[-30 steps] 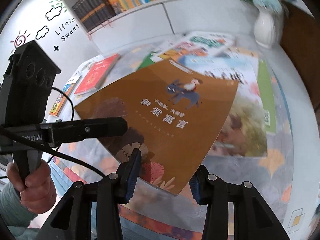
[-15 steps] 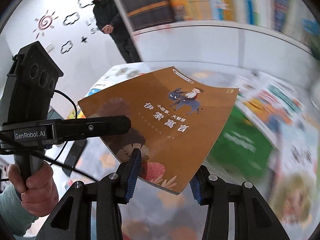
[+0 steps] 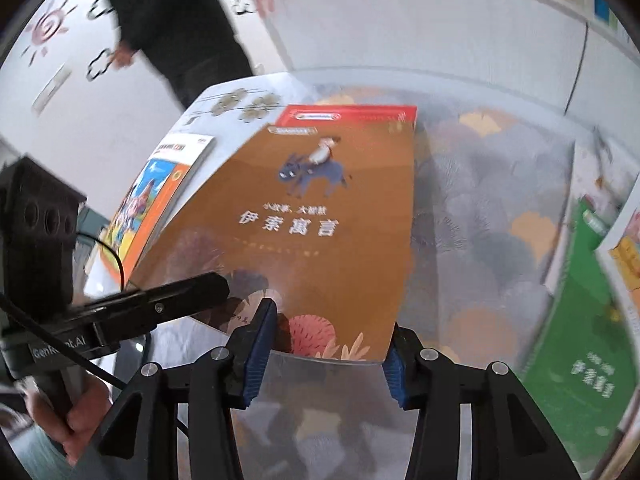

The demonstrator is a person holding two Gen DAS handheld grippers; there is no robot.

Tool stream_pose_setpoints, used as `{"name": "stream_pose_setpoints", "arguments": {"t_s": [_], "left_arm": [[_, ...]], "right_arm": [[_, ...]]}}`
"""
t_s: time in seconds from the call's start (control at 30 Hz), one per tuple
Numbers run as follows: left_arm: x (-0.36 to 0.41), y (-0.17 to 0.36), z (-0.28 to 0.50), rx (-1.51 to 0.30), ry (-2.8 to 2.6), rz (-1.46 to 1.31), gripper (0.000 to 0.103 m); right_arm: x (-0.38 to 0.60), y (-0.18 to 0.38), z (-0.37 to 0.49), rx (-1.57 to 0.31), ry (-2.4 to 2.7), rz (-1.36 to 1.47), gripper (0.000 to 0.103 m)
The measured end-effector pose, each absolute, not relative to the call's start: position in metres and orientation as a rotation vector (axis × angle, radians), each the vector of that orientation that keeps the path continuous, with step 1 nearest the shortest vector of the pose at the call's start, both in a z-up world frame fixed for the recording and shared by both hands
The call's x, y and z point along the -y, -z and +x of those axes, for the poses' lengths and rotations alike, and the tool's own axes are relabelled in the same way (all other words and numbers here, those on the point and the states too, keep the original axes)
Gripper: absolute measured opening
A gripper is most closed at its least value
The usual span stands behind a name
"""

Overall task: Organize books
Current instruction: 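Carry the brown book with the left gripper and lower it onto the stack, then open the left gripper to release the brown book and withdraw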

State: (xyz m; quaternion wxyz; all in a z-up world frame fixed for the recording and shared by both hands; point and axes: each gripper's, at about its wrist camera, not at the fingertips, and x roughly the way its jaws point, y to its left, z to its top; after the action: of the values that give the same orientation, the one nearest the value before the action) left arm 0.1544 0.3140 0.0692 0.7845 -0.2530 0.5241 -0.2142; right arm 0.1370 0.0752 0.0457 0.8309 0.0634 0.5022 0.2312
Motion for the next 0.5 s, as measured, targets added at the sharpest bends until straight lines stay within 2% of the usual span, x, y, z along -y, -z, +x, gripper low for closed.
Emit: {"name": "stream_pose_setpoints", "arguments": {"t_s": [0.3,0.5], "left_arm": [[-0.344,-0.044,0.167,-1.19,0.376,-0.596,0.021],[-0.359,-0.053,0.163,-1.145,0.274,-0.598,0.021]], "right_arm": [[-0.084,-0.018,0.158,-1.155,-0.441,0.187,0.046],[-0.094,-0.015,0.164,-1.156,-0.416,0.177,0.05]]}}
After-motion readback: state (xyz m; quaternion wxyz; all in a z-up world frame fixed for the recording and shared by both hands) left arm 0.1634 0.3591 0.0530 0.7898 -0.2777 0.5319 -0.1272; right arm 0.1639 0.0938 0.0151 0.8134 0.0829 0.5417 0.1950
